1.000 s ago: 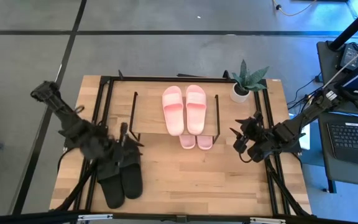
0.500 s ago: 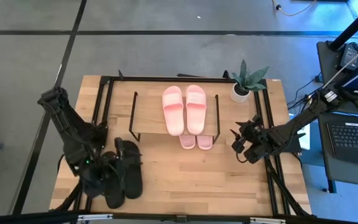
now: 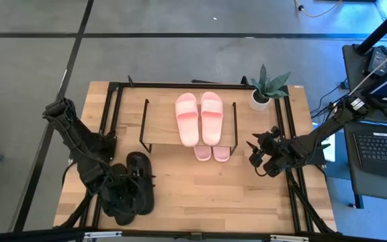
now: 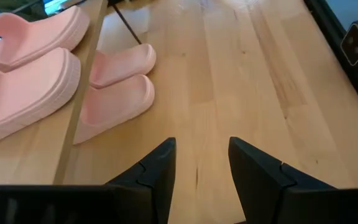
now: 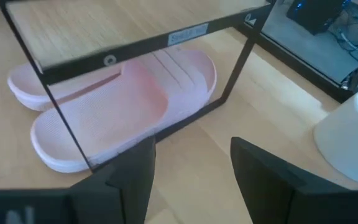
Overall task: Pick and place slides into the shelf
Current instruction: Move the black slipper under the shelf
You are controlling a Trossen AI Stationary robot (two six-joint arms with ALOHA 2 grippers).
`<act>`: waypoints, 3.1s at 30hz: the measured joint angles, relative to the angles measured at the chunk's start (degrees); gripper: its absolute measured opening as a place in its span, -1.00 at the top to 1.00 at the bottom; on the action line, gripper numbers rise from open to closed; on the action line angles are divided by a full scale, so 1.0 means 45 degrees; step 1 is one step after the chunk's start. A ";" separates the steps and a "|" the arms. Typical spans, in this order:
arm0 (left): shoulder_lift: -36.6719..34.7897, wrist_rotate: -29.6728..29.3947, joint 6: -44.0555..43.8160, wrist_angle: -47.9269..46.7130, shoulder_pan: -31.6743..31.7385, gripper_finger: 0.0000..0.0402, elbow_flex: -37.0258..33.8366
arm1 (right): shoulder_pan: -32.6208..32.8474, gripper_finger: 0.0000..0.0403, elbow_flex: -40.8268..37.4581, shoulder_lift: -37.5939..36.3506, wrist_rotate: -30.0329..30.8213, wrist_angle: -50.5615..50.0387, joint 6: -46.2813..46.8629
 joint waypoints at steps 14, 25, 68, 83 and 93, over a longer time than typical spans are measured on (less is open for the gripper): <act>0.0000 0.0221 0.0845 0.0020 0.0016 0.05 0.0000 | 0.0002 -0.04 0.0000 0.0000 -0.0001 0.0692 -0.0002; 0.0866 0.1433 -0.0493 -0.0868 0.0070 -0.15 0.0258 | 0.0005 -0.04 0.0000 0.0000 -0.0007 0.0676 -0.0049; 0.7984 0.4901 -0.9184 -0.9745 0.0645 -0.15 0.3259 | 0.0005 -0.04 0.0000 0.0000 0.0310 0.0668 -0.1054; 0.7985 0.4218 -0.7996 -0.9942 0.0646 -0.14 0.3259 | 0.0005 -0.05 0.0000 0.0000 0.0310 0.0673 -0.1054; 0.7985 0.4993 -0.8048 -0.9747 0.0704 0.50 0.3259 | 0.0005 -0.04 0.0000 0.0000 0.0310 0.0678 -0.1054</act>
